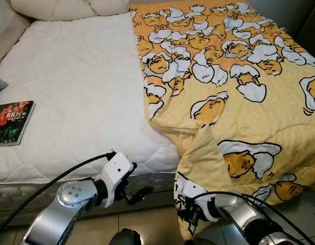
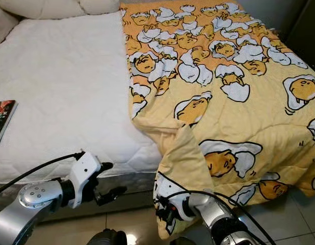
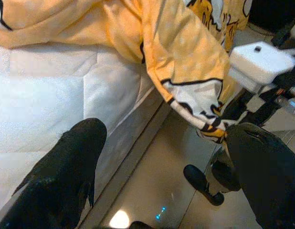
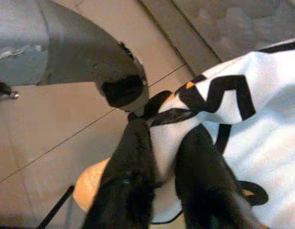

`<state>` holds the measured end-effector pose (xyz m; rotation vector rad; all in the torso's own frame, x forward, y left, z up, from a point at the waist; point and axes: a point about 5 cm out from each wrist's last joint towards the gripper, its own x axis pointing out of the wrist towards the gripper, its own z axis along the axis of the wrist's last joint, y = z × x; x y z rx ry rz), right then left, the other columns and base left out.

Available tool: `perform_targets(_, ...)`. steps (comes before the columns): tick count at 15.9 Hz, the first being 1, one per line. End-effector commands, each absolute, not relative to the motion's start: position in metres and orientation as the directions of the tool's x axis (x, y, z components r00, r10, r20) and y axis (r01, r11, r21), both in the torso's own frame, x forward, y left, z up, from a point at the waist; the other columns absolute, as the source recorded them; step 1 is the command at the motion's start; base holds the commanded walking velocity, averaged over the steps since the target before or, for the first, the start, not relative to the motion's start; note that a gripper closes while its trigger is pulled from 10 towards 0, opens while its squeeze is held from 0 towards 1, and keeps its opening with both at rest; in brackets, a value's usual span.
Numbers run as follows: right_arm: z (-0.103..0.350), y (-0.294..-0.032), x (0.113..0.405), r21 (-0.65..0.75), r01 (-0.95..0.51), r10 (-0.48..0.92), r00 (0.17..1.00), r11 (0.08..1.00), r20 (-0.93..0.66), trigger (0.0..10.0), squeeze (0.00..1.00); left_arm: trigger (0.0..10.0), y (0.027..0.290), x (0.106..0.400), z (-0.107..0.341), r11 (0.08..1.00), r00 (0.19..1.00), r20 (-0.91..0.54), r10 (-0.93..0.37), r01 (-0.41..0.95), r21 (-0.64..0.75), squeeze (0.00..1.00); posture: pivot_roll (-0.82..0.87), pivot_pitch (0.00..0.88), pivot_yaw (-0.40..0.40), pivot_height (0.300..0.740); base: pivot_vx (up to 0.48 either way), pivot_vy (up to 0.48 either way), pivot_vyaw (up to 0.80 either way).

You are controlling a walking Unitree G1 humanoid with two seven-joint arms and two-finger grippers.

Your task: Clean up the room

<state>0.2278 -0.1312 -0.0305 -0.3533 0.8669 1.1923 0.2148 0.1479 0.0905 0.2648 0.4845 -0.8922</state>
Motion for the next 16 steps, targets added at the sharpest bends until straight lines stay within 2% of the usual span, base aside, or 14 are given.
perform_targets(1,-0.031,-0.131,0.225,0.202,-0.918,0.650,0.076,0.343,-0.756,10.0,1.00,10.0,0.151,0.212,0.087,0.595,0.519,-0.519,-0.679,0.803,0.023,0.00,0.09,0.063,0.043,0.740,0.000,0.000,0.00)
perform_targets(4,-0.033,-0.135,0.221,0.212,-0.923,0.608,0.029,0.321,-0.793,10.0,1.00,10.0,0.151,0.211,0.086,0.590,0.513,-0.520,-0.683,0.807,0.022,0.00,0.08,0.062,0.046,0.740,0.000,0.000,0.00)
perform_targets(5,-0.034,-0.141,0.223,0.166,-0.921,0.570,0.070,0.351,-0.819,10.0,1.00,10.0,0.149,0.211,0.086,0.578,0.504,-0.520,-0.690,0.816,0.023,0.00,0.08,0.062,0.048,0.740,0.000,0.000,0.00)
perform_targets(8,-0.027,-0.140,0.237,0.101,-0.886,0.577,0.205,0.453,-0.790,10.0,1.00,10.0,0.145,0.214,0.088,0.577,0.511,-0.509,-0.692,0.816,0.034,0.00,0.08,0.060,0.050,0.740,0.000,0.000,0.00)
perform_targets(10,-0.013,-0.130,0.253,0.096,-0.836,0.632,0.328,0.540,-0.702,10.0,1.00,10.0,0.143,0.215,0.090,0.581,0.520,-0.502,-0.691,0.813,0.042,0.00,0.08,0.057,0.049,0.740,0.000,0.000,0.00)
perform_targets(12,-0.001,-0.120,0.265,0.079,-0.810,0.656,0.408,0.581,-0.635,10.0,1.00,10.0,0.142,0.217,0.093,0.595,0.543,-0.494,-0.678,0.801,0.063,0.00,0.08,0.055,0.047,0.740,0.000,0.000,0.00)
perform_targets(14,0.007,-0.114,0.274,0.015,-0.765,0.624,0.514,0.644,-0.589,10.0,1.00,10.0,0.145,0.225,0.094,0.654,0.610,-0.485,-0.626,0.750,0.100,0.00,0.08,0.035,0.045,0.740,0.000,0.000,0.00)
perform_targets(15,0.011,-0.114,0.278,-0.033,-0.710,0.578,0.598,0.703,-0.556,10.0,1.00,10.0,0.148,0.229,0.095,0.696,0.658,-0.464,-0.593,0.708,0.115,0.00,0.06,0.014,0.045,0.740,0.000,0.000,0.00)
perform_targets(16,0.018,-0.117,0.284,-0.035,-0.594,0.501,0.707,0.804,-0.500,10.0,1.00,10.0,0.151,0.235,0.097,0.762,0.734,-0.424,-0.530,0.632,0.141,0.00,0.06,0.002,0.048,0.740,0.000,0.000,0.00)
